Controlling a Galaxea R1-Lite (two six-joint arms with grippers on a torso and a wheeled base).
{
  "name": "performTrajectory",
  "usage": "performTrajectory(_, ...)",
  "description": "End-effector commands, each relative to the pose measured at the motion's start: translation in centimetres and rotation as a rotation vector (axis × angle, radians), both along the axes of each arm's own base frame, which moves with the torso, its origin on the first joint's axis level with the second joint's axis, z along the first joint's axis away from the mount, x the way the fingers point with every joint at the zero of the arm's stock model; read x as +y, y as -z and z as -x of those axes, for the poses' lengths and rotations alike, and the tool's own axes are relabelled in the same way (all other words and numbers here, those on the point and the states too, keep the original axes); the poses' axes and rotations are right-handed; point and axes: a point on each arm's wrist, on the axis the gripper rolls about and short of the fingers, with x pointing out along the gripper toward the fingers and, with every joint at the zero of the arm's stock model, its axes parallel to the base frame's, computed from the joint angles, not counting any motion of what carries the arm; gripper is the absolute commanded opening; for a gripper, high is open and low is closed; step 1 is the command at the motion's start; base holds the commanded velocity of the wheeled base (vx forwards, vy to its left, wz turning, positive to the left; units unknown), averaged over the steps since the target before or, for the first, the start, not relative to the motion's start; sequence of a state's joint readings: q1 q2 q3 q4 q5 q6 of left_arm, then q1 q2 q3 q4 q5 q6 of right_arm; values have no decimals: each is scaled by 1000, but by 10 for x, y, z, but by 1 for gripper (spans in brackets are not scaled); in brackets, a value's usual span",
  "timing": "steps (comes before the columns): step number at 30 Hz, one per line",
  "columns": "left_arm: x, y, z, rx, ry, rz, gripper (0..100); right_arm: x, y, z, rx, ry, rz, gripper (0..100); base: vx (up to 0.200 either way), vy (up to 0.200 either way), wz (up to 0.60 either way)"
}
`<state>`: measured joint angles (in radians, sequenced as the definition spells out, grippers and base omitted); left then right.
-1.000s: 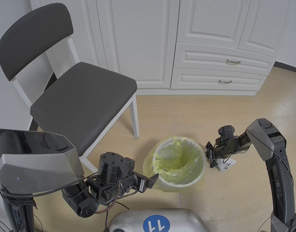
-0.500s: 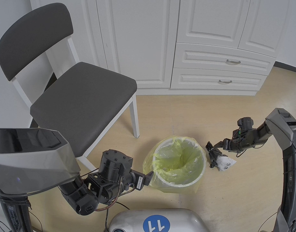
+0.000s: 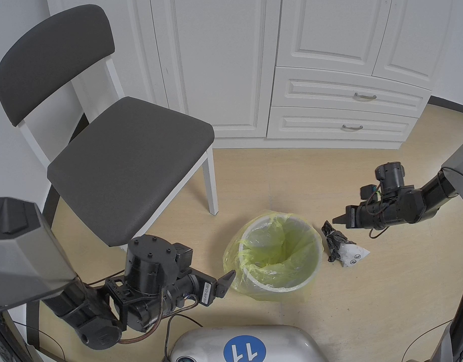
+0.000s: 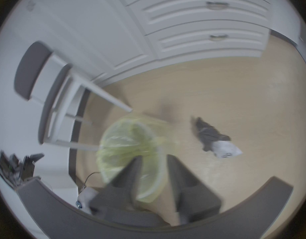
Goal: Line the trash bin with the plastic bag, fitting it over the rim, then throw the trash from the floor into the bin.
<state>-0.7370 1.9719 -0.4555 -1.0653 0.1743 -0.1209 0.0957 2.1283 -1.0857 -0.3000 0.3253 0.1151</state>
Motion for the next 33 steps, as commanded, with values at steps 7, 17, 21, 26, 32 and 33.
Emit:
performTrajectory(7, 30, -24, 35, -10, -6, 57, 100, 91, 17, 41, -29, -236, 9, 0, 0, 0, 0)
performTrajectory(17, 41, -32, 40, -98, -21, 137, 100, 148, 99, -27, 71, -135, -13, 0, 0, 0, 0)
performTrajectory(21, 42, -35, 40, -120, -31, 152, 100, 152, 112, -47, 77, -117, -7, 0, 0, 0, 0)
performTrajectory(26, 46, -36, 43, -125, -33, 147, 100, 154, 117, -66, 122, -100, 12, 0, 0, 0, 0)
performTrajectory(32, 45, -36, 43, -126, -26, 148, 100, 153, 119, -70, 220, -115, 72, 0, 0, 0, 0)
performTrajectory(33, 45, -36, 43, -126, -26, 148, 100, 153, 119, -70, 220, -115, 72, 0, 0, 0, 0)
